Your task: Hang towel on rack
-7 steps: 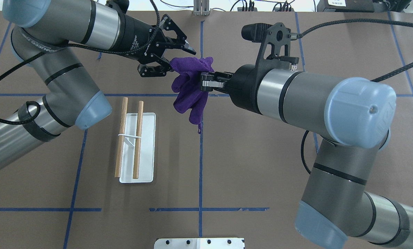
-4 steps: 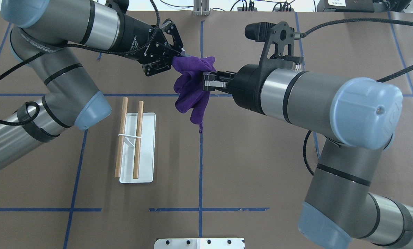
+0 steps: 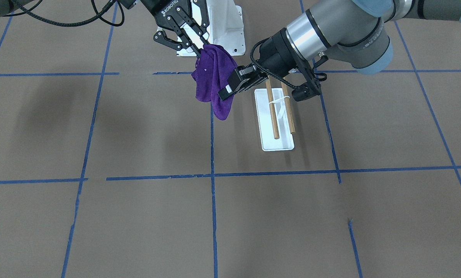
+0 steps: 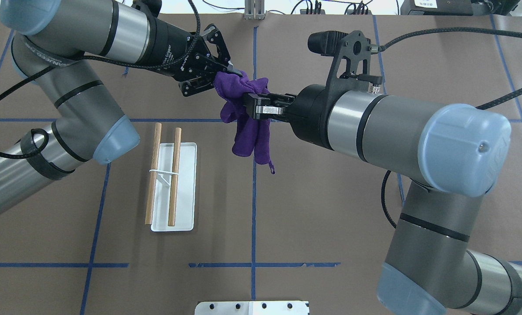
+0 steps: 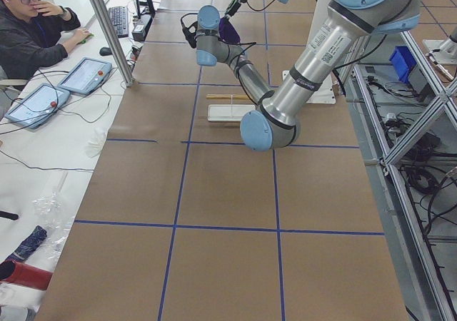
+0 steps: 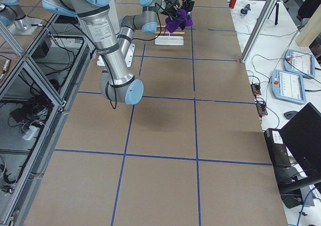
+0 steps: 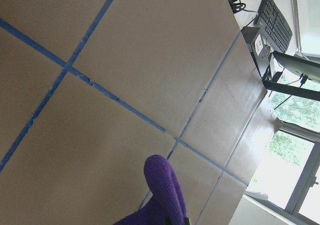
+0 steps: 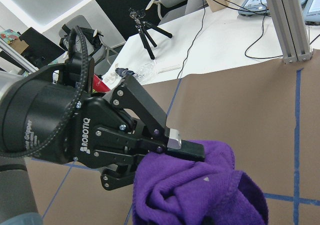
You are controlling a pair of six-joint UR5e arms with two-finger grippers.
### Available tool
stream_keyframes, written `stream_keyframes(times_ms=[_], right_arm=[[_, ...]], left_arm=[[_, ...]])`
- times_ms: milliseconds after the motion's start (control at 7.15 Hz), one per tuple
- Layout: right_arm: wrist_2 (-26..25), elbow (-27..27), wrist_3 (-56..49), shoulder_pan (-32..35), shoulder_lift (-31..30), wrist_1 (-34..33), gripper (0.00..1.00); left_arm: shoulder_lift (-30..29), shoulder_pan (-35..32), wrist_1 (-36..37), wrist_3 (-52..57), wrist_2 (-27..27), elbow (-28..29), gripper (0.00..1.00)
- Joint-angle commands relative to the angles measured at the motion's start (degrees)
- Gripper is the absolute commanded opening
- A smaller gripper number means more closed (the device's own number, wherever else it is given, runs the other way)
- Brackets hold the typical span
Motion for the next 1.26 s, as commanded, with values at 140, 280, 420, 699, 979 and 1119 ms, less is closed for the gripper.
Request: stream_keyframes(times_ms=[140,280,420,699,979,1119], right_arm=[[-0.4,0.2,0.0,0.0,-0.4,-0.2,1.00],[-0.4,0.3,-0.1,0.3,-0.5,-0.5,1.00],[-0.1,0.6,-0.7,0.8,-2.0,-0.7,1.00],[0.4,5.4,-1.1,1.4,-9.2,-0.7,1.00],[1.2,8.2,-1.9,3.8,-16.6,-2.5,1.00],[1.5,9.9,-1.9,5.6,-17.3,-9.1,1.00]], left_arm=[[0.0,-0.1,-0.1,0.2,0.0,-0.1,0.00],[0.1,-0.2,-0.1,0.4,-0.1,-0.3,0.00],[0.4,-0.6,-0.1,0.6,-0.3,-0.8,0.00],[3.8,-1.9,0.1,0.6,-1.1,-5.4,0.00],[7.7,-2.0,0.6,0.1,-0.4,-11.0,0.00],[9.2,-1.5,0.4,0.7,1.9,-12.7,0.00]])
